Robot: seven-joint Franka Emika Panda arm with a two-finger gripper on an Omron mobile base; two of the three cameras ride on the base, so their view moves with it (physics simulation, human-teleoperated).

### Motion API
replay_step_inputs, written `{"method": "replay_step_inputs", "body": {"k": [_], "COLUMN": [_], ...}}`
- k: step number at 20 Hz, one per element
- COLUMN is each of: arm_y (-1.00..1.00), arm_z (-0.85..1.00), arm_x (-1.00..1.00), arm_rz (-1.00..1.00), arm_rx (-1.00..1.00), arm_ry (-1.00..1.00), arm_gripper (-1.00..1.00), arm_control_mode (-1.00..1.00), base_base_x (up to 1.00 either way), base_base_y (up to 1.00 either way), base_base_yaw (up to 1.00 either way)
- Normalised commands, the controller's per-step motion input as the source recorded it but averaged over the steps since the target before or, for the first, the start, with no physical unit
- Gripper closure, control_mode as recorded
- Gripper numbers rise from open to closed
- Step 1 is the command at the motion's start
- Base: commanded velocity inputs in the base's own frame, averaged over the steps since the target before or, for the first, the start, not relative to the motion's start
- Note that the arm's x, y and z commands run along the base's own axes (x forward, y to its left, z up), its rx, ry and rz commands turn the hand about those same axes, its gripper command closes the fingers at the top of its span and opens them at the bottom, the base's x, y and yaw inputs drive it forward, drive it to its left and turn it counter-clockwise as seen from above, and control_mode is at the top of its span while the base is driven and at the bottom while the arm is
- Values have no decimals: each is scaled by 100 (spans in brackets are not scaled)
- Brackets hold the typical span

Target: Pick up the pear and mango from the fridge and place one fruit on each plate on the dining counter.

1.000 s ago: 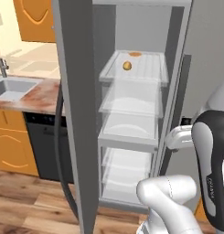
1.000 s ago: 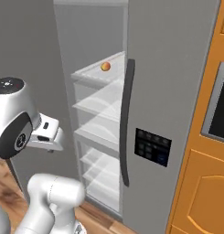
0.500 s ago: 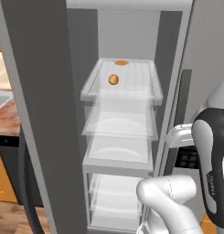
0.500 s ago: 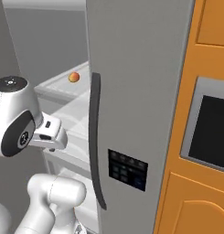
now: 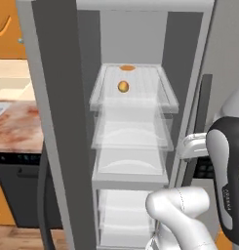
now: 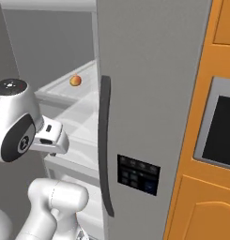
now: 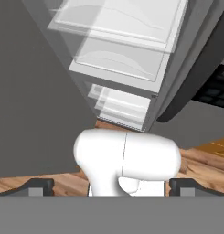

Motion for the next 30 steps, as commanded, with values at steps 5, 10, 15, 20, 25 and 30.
{"method": "replay_step_inputs", "body": {"k": [5,10,15,20,25,30], "arm_y": [0,0,0,0,0,0], "arm_z": [0,0,0,0,0,0], "arm_x": [0,0,0,0,0,0], "arm_rz": [0,0,0,0,0,0], "arm_rx": [0,0,0,0,0,0], "arm_ry": [0,0,0,0,0,0], "arm_gripper": [-100,-100,-100,-100,-100,-100], "arm_control_mode": [100,100,100,100,100,100], "base_base_x": [20,21,4,9,6,0], "base_base_y": [38,2,1,0,0,0], "base_base_yaw": [-12,0,12,24,7,0]}}
